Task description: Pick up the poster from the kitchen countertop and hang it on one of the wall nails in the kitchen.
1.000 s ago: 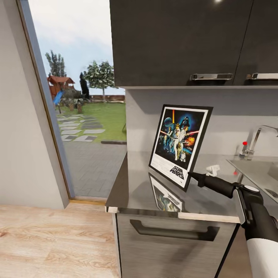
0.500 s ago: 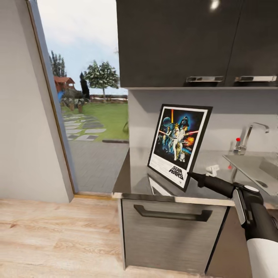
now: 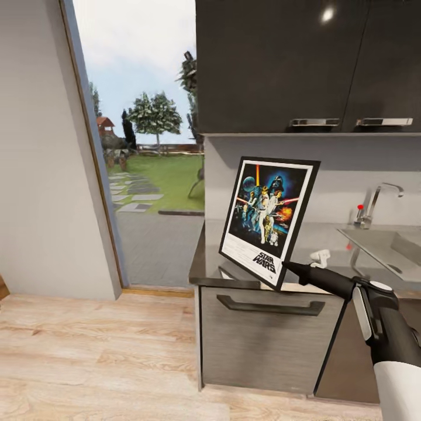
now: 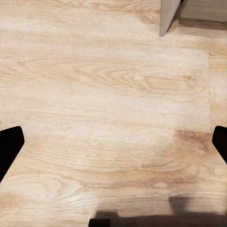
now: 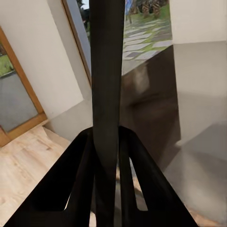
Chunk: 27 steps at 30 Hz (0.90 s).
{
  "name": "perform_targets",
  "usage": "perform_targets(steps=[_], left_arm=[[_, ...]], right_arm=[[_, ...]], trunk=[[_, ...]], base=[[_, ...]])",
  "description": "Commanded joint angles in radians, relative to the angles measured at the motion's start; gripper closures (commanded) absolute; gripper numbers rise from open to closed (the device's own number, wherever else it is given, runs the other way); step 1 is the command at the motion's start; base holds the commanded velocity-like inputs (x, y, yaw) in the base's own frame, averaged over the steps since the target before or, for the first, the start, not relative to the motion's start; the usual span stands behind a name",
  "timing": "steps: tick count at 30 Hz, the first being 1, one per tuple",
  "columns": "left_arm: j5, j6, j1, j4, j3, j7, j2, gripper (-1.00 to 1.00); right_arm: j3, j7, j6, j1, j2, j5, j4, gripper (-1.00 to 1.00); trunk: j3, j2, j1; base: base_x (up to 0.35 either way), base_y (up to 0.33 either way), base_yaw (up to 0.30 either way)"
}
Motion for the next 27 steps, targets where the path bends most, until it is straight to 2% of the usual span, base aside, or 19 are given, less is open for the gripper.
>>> perform_targets(steps=[1,10,15,22,27], left_arm=[[0.000,-0.002,0.000,-0.001,0.001,0.000,0.000,-1.00],[0.000,-0.002,0.000,-0.001,0.001,0.000,0.000,-1.00],[0.000,-0.002,0.000,-0.001,0.001,0.000,0.000,-1.00],[0.000,-0.002,0.000,-0.001,0.001,0.000,0.000,-1.00],[0.000,-0.002,0.000,-0.001,0.001,0.000,0.000,-1.00]], right_arm=[[-0.001,0.006,0.010,-0.001,0.000,-0.002,0.000,1.00],[0.002,0.006,0.010,-0.001,0.000,-0.002,-0.009,1.00],[0.025,0.006,0.010,-0.001,0.000,-0.002,-0.027,1.00],[0.030,0.005,0.010,-0.001,0.000,-0.002,-0.029,1.00],[0.030,0.005,0.012,-0.001,0.000,-0.002,-0.030,1.00]], trunk=[[-0.001,-0.001,0.000],[-0.002,-0.001,0.000],[-0.005,-0.001,0.000],[-0.010,-0.001,0.000],[-0.010,-0.001,0.000]], base=[[-0.040,0.037,0.000],[-0.013,0.012,0.019],[-0.001,0.001,0.196],[0.000,0.000,0.218],[0.000,0.000,0.050]])
